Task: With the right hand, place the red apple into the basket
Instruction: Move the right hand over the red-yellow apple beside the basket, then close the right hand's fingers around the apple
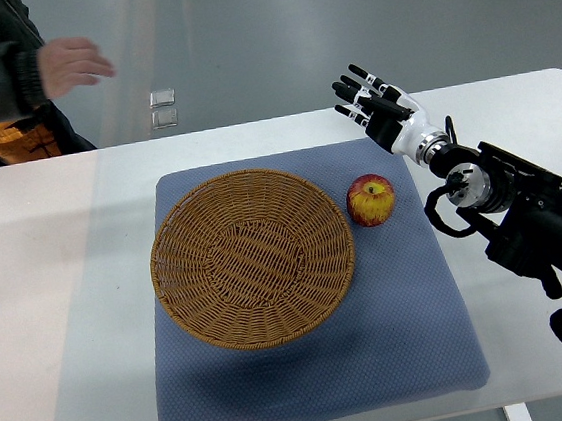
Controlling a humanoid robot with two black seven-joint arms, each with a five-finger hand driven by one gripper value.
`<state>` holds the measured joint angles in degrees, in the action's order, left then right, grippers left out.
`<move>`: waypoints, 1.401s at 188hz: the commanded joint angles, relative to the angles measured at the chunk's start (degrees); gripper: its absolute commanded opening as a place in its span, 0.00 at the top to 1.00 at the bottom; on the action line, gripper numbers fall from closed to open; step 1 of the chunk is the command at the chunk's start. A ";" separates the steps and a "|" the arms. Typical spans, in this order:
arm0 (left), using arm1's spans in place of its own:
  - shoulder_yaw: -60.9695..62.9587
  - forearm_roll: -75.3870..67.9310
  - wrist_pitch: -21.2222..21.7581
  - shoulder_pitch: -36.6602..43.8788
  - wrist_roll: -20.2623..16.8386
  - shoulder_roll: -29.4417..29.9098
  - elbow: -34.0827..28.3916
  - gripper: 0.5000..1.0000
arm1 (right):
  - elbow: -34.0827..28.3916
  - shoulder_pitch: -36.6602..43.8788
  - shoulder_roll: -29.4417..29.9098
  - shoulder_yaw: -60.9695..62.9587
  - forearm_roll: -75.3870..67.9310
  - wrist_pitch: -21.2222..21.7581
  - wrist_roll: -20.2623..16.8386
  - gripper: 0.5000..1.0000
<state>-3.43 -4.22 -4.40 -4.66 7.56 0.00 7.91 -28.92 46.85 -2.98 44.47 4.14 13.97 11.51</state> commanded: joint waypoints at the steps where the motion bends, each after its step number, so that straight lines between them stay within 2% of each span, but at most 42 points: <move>1: 0.00 0.00 0.00 0.09 0.00 0.00 0.00 0.00 | 0.00 0.00 0.00 0.00 0.08 0.00 0.00 0.15; 48: -0.26 0.00 0.00 0.00 0.00 0.00 0.00 0.00 | -0.61 0.44 -0.53 -0.88 1.40 0.35 -0.26 0.15; 58: -0.26 0.00 0.00 0.00 0.00 0.00 0.00 0.00 | -2.89 2.98 -1.14 -6.32 8.86 3.16 -0.35 0.15; 76: -0.18 0.00 0.00 0.00 -0.09 0.00 0.00 0.00 | -6.77 6.41 -5.54 -13.80 19.50 4.31 -0.70 0.15; 90: 0.00 -0.18 0.00 0.00 -0.09 0.00 0.08 0.00 | -8.44 13.01 -9.32 -24.17 25.83 4.92 -0.79 0.15; 115: 0.00 -0.09 -0.09 0.00 -0.09 0.00 0.08 0.00 | -14.14 29.34 -15.91 -56.32 28.47 9.40 -0.79 0.15; 124: 0.00 -0.09 -0.09 0.00 -0.09 0.00 0.08 0.00 | -14.15 29.35 -15.91 -56.34 28.47 9.40 -0.79 0.15; 125: 0.00 -0.09 -0.09 0.00 -0.09 0.00 0.08 0.00 | -17.80 35.88 -17.57 -65.47 29.08 10.19 -0.79 0.15; 127: 0.00 -0.09 0.00 0.00 -0.09 0.00 0.08 0.00 | -18.80 37.25 -17.84 -67.31 29.34 10.46 -0.88 0.15; 143: 0.00 -0.18 -0.09 0.00 -0.09 0.00 0.08 0.00 | -24.43 44.73 -18.90 -75.67 31.36 12.04 -2.11 0.15; 153: 0.00 -0.18 -0.09 0.00 -0.09 0.00 0.08 0.00 | -24.43 44.73 -18.90 -75.67 31.37 12.04 -2.11 0.15; 154: 0.00 -0.18 -0.09 0.00 -0.09 0.00 0.17 0.00 | -26.52 46.91 -18.90 -78.02 31.63 12.04 -4.28 0.15; 175: 0.00 -0.18 -0.09 0.00 0.00 0.00 0.87 0.00 | -26.98 47.46 -18.38 -79.36 32.07 11.78 -6.67 0.15; 194: 0.00 -0.18 -0.09 0.00 -0.09 0.00 1.14 0.00 | -26.98 46.32 -18.02 -79.19 31.81 10.72 -6.68 0.15; 212: 0.00 -0.09 -0.09 0.00 -0.09 0.00 1.05 0.00 | -26.72 43.51 -17.58 -78.75 31.98 7.30 -6.68 0.16; 221: 0.00 -0.09 -0.09 0.00 -0.09 0.00 1.05 0.00 | -26.72 43.50 -17.58 -78.75 31.98 7.29 -6.68 0.16; 222: 0.00 -0.09 -0.09 0.00 0.00 0.00 1.05 0.00 | -26.54 42.63 -17.32 -78.66 31.98 5.90 -6.68 0.16; 226: 0.00 -0.09 -0.09 0.00 -0.09 0.00 1.05 0.00 | -26.54 42.19 -17.23 -78.66 31.98 5.36 -6.68 0.16; 264: 0.00 -0.09 -0.09 0.00 -0.09 0.00 1.05 0.00 | -25.49 39.11 -17.32 -78.57 33.12 2.99 -6.59 0.16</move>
<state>-3.42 -4.31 -4.49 -4.66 7.53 0.00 8.99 -54.87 87.26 -20.32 -34.11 36.61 18.12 4.83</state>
